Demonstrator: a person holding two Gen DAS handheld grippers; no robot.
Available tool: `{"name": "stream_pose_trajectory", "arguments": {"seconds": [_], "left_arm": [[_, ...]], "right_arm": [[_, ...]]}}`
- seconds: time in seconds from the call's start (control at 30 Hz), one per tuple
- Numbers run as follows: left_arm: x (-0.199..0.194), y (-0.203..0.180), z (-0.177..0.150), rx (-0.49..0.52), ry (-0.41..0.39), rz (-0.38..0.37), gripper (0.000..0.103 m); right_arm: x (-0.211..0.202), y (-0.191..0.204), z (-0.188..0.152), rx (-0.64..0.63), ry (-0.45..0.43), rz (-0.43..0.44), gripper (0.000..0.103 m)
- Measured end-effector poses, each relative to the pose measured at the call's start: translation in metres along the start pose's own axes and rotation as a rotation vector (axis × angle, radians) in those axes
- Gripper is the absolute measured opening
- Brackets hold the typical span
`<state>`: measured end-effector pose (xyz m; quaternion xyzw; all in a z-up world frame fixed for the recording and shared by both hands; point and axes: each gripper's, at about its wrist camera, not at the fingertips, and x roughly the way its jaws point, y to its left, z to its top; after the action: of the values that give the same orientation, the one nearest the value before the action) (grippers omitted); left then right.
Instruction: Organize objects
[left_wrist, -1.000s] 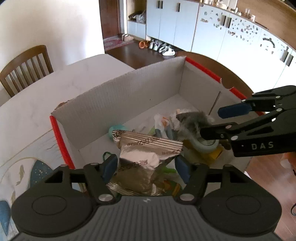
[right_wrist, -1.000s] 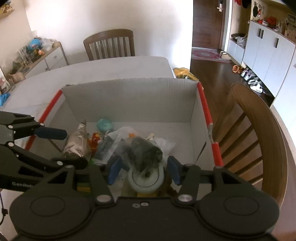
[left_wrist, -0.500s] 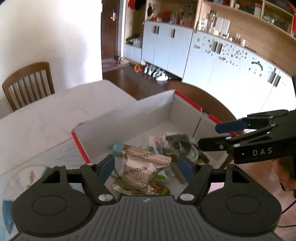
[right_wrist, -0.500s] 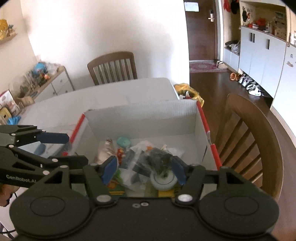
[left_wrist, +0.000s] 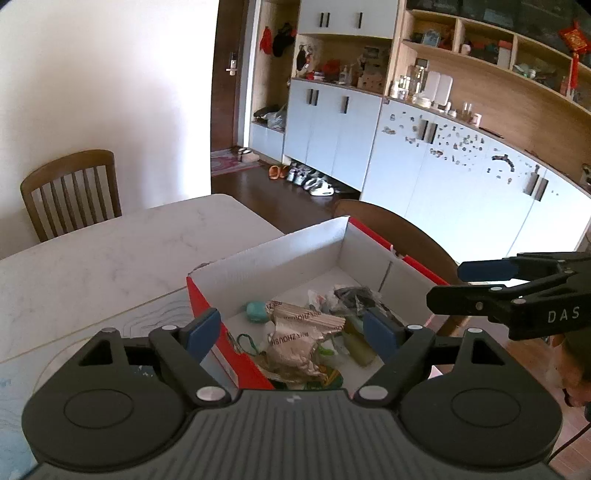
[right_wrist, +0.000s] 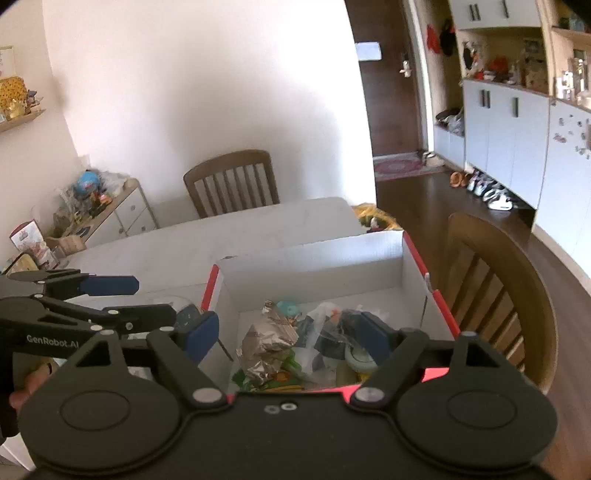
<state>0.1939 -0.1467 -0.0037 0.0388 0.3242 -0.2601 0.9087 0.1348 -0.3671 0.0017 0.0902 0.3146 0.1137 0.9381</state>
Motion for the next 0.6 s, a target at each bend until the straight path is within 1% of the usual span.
{"name": "stream_pose_trajectory", "arguments": {"seconds": [0.17,0.2,0.23,0.27,0.6], "left_arm": [[-0.012,0.0,-0.006,0.014,-0.011,-0.026,0.089],[-0.014,0.001,-0.007,0.016,-0.014,-0.029,0.093],[-0.017,0.001,-0.008,0.019,-0.017,-0.03,0.097],[-0.019,0.001,-0.009,0.023,-0.023,-0.033,0.103],[-0.033,0.008,-0.019,0.032,-0.041,-0.076,0.103]], "right_arm": [[-0.015,0.013,-0.007,0.021,-0.045,-0.019,0.097],[-0.017,0.015,-0.008,0.024,-0.053,-0.024,0.1],[-0.019,0.016,-0.009,0.028,-0.061,-0.03,0.101],[-0.02,0.018,-0.01,0.033,-0.067,-0.037,0.102],[-0.027,0.031,-0.024,0.079,-0.096,-0.082,0.102]]}}
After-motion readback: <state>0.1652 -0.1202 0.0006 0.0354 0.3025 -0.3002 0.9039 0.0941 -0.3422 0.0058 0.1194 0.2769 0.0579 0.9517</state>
